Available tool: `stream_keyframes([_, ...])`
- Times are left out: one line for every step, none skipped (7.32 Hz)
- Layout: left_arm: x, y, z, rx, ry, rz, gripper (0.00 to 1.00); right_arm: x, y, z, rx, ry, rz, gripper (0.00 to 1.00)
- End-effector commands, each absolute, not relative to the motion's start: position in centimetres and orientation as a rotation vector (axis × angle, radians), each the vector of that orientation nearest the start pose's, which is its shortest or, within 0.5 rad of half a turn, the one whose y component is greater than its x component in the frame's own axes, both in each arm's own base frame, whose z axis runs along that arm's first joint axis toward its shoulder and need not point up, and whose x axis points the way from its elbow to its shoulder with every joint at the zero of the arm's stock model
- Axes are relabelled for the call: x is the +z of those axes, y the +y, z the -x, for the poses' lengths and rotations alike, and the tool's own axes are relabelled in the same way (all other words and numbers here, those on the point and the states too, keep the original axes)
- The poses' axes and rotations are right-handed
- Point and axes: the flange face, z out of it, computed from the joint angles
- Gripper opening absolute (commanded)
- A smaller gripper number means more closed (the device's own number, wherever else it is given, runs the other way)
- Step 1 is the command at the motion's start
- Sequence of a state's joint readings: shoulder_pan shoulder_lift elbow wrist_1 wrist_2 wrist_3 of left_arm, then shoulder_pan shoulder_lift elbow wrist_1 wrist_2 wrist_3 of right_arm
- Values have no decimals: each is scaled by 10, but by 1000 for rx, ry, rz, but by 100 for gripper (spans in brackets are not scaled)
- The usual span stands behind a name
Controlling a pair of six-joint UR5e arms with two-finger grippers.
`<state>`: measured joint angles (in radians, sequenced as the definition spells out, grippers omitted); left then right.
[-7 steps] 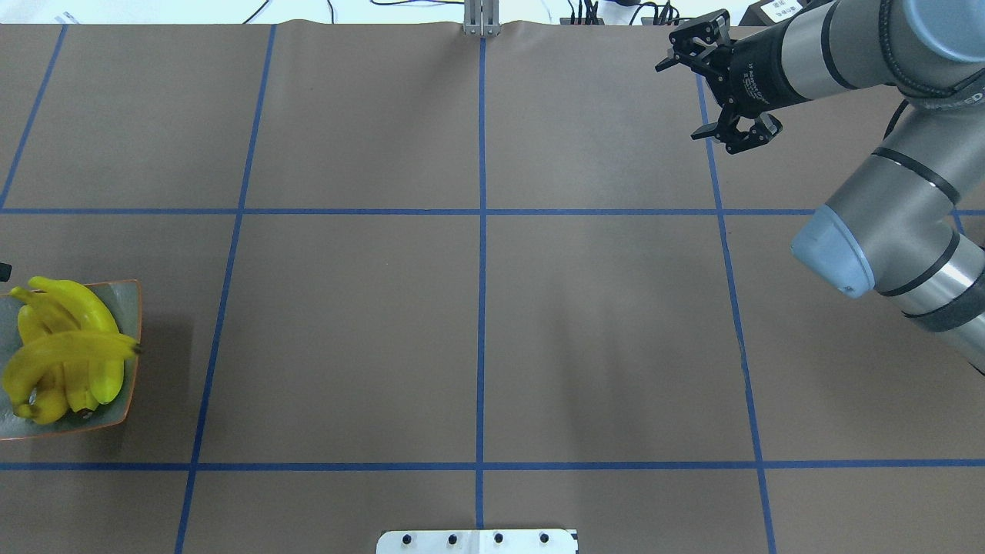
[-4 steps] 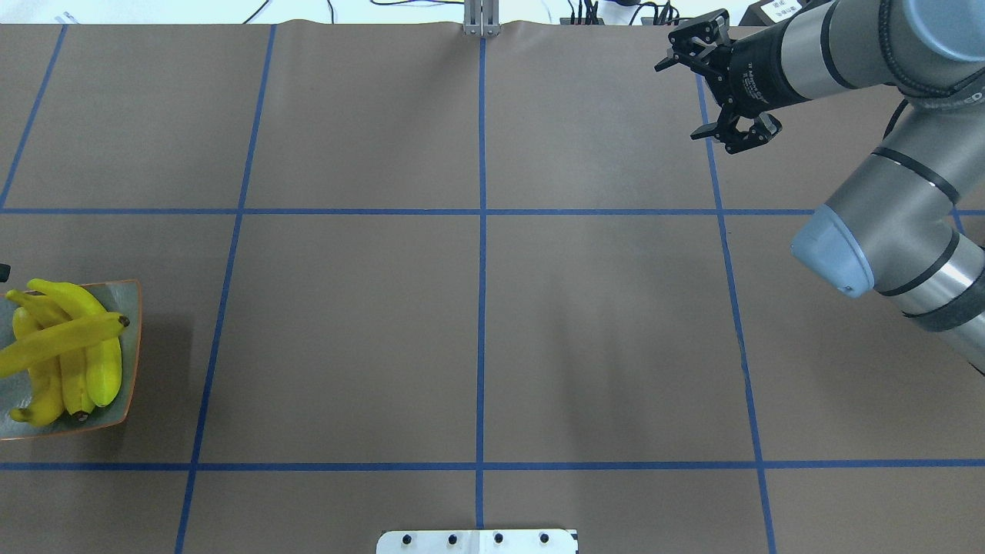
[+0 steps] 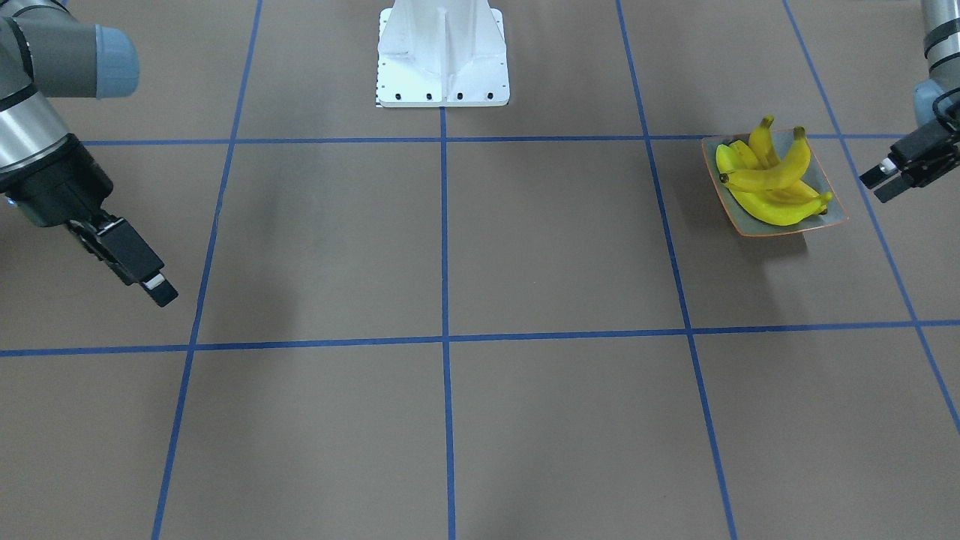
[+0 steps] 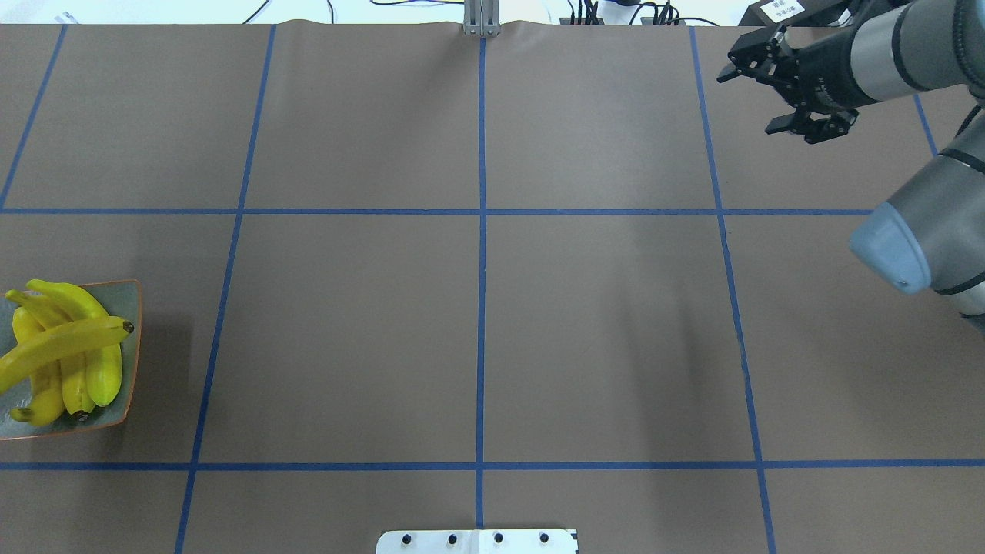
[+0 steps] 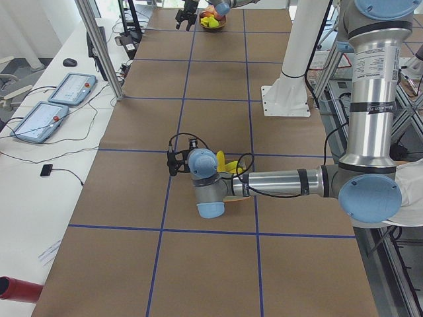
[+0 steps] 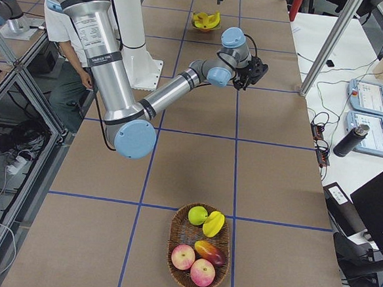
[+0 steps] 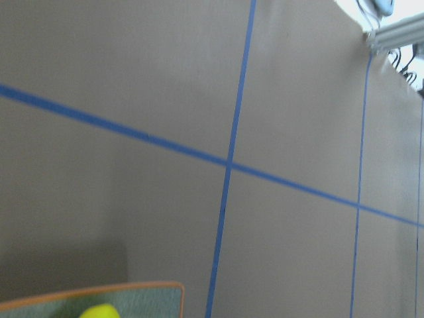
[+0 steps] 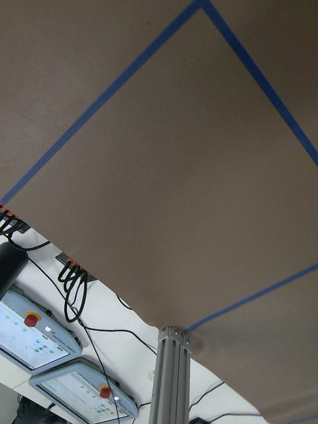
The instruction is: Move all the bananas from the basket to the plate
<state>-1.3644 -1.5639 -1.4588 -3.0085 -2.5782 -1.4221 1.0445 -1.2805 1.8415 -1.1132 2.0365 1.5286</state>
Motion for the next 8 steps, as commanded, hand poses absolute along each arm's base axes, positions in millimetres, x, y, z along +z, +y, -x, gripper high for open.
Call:
stream_keyframes([570, -495, -6, -301, 1203, -454, 100, 392, -546, 153, 421, -923, -316, 100])
stream_keyframes([589, -509, 16, -235, 1016, -542, 100, 422, -540, 121, 323, -859, -360, 100])
stream_keyframes([607, -519, 26, -130, 839, -583, 100, 442, -536, 88, 236, -822, -373, 100])
stream_keyframes([621, -523, 32, -16, 740, -575, 100, 457, -534, 61, 143, -777, -380, 100])
stream_keyframes([631, -525, 47, 63, 689, -534, 100, 476, -530, 37, 59, -727, -383, 100])
stream_keyframes([639, -527, 51, 144, 667, -475, 100, 491, -528, 18, -1, -689, -365, 100])
stream_keyframes([640, -532, 60, 167, 703, -395, 100, 499, -526, 2, -46, -693, -336, 100])
stream_keyframes([634, -541, 71, 175, 743, -339, 100, 505, -525, -6, -82, -718, -310, 100])
